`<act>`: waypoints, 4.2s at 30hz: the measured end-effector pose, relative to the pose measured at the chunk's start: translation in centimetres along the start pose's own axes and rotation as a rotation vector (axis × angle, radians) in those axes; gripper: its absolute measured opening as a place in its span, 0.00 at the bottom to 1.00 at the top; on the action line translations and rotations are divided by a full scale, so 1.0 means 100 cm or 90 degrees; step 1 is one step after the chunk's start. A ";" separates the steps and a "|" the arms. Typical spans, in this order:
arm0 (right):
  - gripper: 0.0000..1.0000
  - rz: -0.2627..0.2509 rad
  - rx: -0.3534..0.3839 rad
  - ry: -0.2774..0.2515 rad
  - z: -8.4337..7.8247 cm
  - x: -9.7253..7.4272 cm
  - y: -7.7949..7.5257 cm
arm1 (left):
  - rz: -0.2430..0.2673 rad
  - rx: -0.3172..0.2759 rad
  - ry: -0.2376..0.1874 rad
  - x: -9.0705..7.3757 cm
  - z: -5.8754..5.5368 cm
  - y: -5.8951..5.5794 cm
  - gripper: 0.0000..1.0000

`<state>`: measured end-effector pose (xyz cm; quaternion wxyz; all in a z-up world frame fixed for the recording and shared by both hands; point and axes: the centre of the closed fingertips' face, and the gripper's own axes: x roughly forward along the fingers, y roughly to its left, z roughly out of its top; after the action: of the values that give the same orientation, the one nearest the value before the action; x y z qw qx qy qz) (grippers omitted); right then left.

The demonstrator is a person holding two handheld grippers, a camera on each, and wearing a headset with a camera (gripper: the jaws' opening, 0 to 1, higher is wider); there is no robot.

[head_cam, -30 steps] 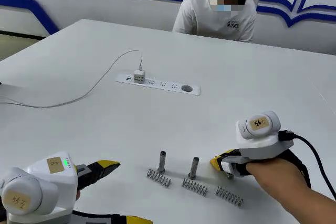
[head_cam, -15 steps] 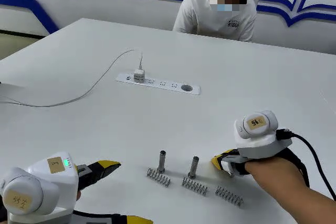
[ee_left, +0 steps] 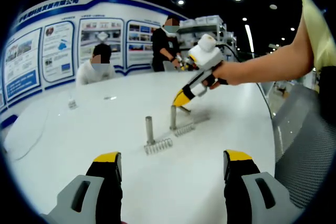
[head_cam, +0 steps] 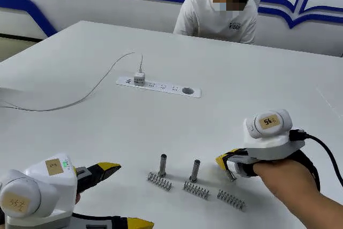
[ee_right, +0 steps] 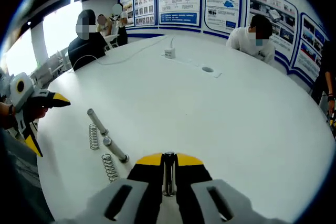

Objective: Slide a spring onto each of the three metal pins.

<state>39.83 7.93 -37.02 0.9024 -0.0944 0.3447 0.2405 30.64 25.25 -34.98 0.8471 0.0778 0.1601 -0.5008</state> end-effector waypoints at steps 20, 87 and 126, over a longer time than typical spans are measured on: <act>0.09 -0.009 0.007 -0.023 -0.006 -0.030 0.007 | -0.003 0.018 -0.009 -0.002 0.012 -0.003 0.81; 0.15 0.130 -0.129 0.029 -0.079 -0.046 0.034 | -0.016 0.024 -0.006 0.003 0.015 -0.015 0.81; 0.11 0.189 -0.189 0.019 -0.057 -0.068 0.076 | -0.085 0.040 0.007 0.023 0.010 -0.046 0.70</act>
<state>28.31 10.05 -36.77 0.8280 -0.1781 0.3287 0.4179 27.82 20.83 -34.75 0.8078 0.0964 0.1540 -0.5608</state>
